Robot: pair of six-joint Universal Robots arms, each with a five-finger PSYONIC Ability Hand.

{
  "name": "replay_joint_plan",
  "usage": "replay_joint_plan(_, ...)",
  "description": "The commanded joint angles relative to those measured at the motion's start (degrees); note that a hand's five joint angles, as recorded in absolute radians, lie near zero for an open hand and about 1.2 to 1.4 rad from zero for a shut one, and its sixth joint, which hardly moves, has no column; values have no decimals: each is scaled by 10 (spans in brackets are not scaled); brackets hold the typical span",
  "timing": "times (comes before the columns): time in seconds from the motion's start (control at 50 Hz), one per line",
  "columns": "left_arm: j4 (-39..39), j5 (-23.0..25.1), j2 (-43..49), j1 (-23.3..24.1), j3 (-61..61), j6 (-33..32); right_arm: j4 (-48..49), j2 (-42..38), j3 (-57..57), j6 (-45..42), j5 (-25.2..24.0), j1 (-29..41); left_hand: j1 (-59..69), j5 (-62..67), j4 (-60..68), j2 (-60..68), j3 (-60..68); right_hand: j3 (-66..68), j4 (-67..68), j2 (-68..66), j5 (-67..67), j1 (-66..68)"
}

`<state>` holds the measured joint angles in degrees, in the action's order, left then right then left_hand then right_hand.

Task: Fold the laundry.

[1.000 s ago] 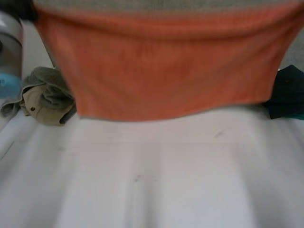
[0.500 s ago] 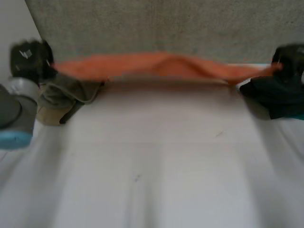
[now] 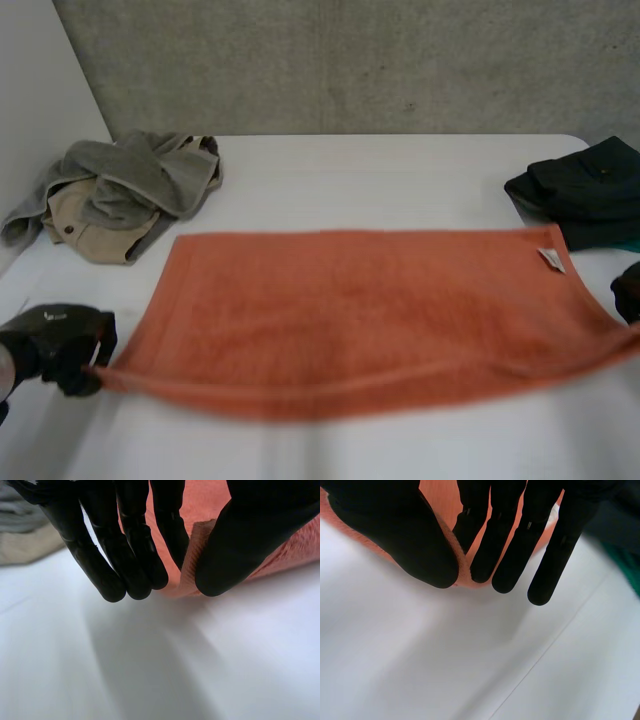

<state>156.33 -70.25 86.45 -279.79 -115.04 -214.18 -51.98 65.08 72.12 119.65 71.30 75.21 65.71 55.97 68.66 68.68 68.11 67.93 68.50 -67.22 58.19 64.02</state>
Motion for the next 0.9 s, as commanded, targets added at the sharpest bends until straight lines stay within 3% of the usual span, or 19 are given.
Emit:
replay_joint_plan(0.02,14,40,-14,-27,11,-72,35,-7,0,28,-13,14,143,140,113,113,119,121,115,-128,118,160)
replay_joint_plan(0.1,82,11,36,27,67,2,100,-25,-11,101,-20,30,143,140,113,113,119,121,115,-128,118,160)
replay_joint_plan(0.18,146,-63,113,76,140,77,159,-47,-26,165,-19,35,143,140,113,113,119,121,115,-128,118,160)
replay_joint_plan(0.26,164,-122,177,102,204,101,218,-81,-49,228,-14,41,143,140,113,113,119,121,115,-128,118,160)
replay_joint_plan(0.42,169,-190,264,144,306,118,285,-123,-85,298,25,46,143,140,113,113,119,121,115,-128,118,160)
replay_joint_plan(0.72,185,-251,390,199,445,111,336,-187,-151,311,82,74,143,140,113,113,119,121,115,-128,118,160)
replay_joint_plan(0.84,188,-255,422,210,476,107,348,-206,-168,309,94,86,143,140,113,113,119,121,115,-128,118,160)
replay_joint_plan(0.86,192,-247,427,216,481,109,347,-211,-173,309,98,91,90,87,60,60,66,-138,-143,130,-140,-99)
replay_joint_plan(0.9,198,-234,431,224,481,107,344,-215,-177,309,106,96,-212,-215,-242,-242,-236,-465,-471,458,-468,-426)
